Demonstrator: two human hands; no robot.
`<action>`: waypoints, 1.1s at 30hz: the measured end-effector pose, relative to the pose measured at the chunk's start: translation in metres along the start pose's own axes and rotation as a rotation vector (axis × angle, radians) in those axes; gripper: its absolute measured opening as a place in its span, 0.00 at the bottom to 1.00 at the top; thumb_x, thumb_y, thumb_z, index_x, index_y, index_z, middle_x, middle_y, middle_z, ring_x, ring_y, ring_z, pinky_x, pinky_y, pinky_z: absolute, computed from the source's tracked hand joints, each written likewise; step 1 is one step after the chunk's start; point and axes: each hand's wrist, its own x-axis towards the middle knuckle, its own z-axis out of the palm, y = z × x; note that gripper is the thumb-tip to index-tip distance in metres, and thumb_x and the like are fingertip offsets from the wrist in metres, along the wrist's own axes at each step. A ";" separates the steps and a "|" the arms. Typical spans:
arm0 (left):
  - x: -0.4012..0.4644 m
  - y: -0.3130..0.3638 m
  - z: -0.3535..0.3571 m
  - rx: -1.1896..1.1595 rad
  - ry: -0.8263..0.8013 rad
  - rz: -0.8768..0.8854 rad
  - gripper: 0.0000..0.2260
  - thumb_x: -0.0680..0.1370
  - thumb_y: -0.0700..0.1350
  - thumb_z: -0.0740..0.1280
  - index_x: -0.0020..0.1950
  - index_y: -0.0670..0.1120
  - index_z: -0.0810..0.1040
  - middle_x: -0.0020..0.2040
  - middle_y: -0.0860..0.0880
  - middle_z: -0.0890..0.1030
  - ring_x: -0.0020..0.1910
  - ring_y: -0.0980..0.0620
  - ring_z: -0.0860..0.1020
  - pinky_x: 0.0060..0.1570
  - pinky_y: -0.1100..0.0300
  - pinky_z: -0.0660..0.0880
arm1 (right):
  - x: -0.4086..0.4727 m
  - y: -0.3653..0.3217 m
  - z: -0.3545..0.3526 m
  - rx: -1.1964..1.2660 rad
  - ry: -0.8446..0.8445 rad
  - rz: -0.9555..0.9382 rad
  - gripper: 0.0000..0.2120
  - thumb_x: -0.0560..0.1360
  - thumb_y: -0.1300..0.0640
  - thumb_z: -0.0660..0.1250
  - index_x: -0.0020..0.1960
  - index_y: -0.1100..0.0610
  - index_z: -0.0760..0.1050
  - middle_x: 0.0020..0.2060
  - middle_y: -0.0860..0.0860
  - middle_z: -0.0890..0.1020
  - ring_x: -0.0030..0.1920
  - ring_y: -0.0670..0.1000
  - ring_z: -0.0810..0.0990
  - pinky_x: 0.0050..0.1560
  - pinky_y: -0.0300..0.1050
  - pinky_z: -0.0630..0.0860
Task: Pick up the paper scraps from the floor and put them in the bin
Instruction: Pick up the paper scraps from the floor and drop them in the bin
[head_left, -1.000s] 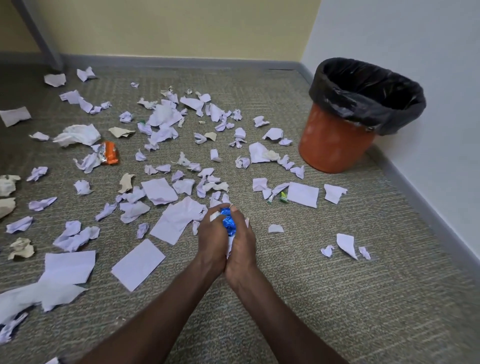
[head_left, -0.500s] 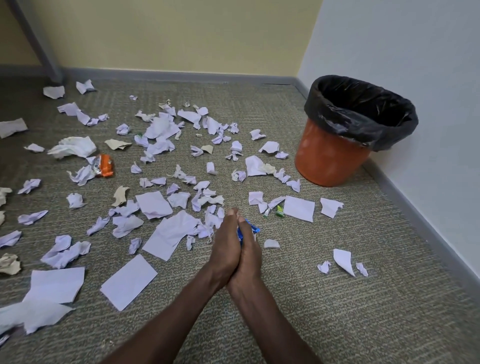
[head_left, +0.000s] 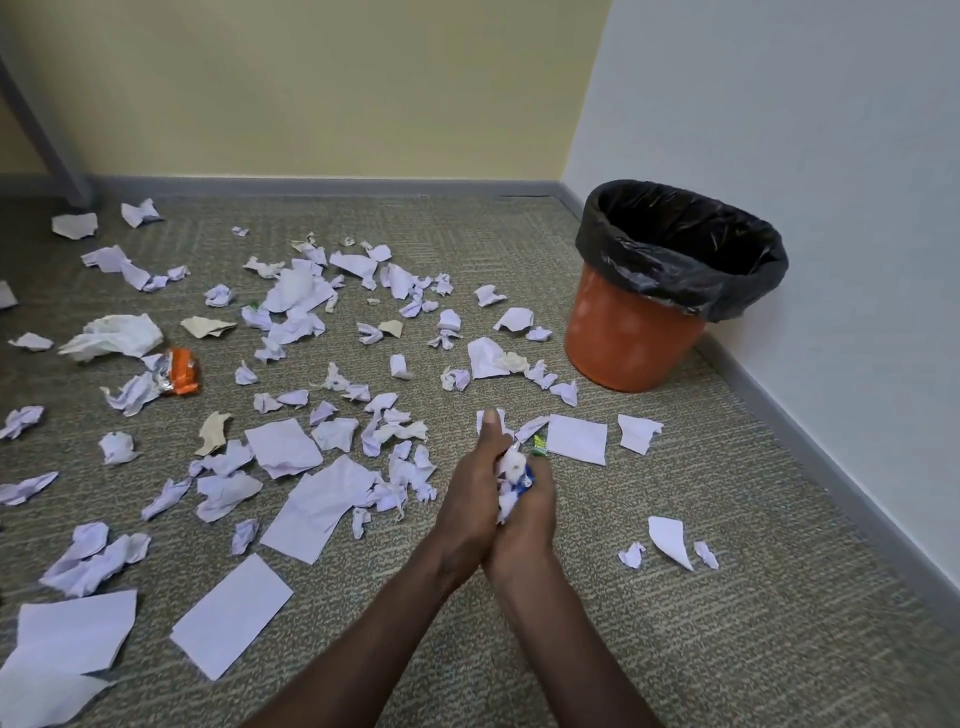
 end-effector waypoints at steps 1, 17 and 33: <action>0.003 0.005 0.002 -0.085 0.027 -0.016 0.30 0.74 0.70 0.56 0.51 0.46 0.80 0.51 0.46 0.84 0.50 0.48 0.84 0.49 0.57 0.79 | 0.009 -0.007 0.000 0.121 0.024 0.052 0.15 0.80 0.47 0.58 0.44 0.54 0.79 0.31 0.49 0.84 0.32 0.47 0.84 0.33 0.38 0.77; 0.036 0.066 0.021 -0.857 -0.016 -0.217 0.35 0.77 0.65 0.62 0.66 0.35 0.73 0.64 0.36 0.78 0.66 0.41 0.75 0.71 0.50 0.68 | 0.077 -0.272 0.122 0.113 -0.029 -0.370 0.17 0.76 0.53 0.62 0.31 0.55 0.63 0.23 0.50 0.68 0.28 0.49 0.66 0.29 0.35 0.64; 0.047 0.003 -0.035 -0.848 0.164 -0.342 0.23 0.78 0.58 0.66 0.63 0.41 0.76 0.60 0.40 0.81 0.60 0.42 0.79 0.63 0.52 0.74 | 0.134 -0.313 0.113 0.106 -0.053 -0.344 0.40 0.77 0.38 0.62 0.79 0.56 0.51 0.76 0.59 0.57 0.74 0.66 0.60 0.71 0.68 0.62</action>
